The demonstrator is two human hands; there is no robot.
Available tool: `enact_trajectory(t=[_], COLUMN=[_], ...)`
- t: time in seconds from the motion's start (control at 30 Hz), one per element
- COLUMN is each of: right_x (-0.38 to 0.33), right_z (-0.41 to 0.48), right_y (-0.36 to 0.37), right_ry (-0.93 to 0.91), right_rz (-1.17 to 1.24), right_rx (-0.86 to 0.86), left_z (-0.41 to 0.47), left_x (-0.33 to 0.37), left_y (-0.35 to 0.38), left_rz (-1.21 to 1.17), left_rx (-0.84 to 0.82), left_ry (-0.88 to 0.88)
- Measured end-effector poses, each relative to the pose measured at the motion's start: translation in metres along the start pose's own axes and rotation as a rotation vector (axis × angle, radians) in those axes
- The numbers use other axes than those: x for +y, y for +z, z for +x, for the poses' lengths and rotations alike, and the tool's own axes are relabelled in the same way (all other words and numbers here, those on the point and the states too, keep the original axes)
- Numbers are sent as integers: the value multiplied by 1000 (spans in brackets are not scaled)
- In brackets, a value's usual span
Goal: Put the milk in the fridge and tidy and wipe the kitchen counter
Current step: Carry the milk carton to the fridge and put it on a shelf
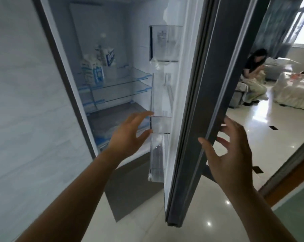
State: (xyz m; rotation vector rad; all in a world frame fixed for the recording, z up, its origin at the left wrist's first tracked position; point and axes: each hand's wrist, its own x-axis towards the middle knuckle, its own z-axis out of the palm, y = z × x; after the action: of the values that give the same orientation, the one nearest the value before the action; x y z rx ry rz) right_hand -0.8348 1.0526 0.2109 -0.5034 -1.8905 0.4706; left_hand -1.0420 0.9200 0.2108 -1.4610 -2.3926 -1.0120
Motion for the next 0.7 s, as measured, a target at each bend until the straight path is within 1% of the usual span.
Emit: enact_trajectory(t=[0.13,0.2,0.3,0.4,0.57,0.7], right_x=[-12,-17,-25,-36,-55,-66], right_z=[-1,-1,2,11,27,41], right_y=[21,35,62,96,161,214], right_ry=[-96,-140,-199,-252,-326,-343], right_rz=[117,176,255,318,319,270], right_rx=[-70,-144,-258,-326,-364,-371], left_z=[-25,-33,-38,-37,-26,-9], left_x=[-10,-16,-29,-42,-67,-92], left_y=[-21,-32,-50,-70,-105,-130], left_rz=[2,2,45,67,85,36], left_rx=[40,65,109,160,264,307], left_ry=[-139,-193,-201,-194,-175,-176])
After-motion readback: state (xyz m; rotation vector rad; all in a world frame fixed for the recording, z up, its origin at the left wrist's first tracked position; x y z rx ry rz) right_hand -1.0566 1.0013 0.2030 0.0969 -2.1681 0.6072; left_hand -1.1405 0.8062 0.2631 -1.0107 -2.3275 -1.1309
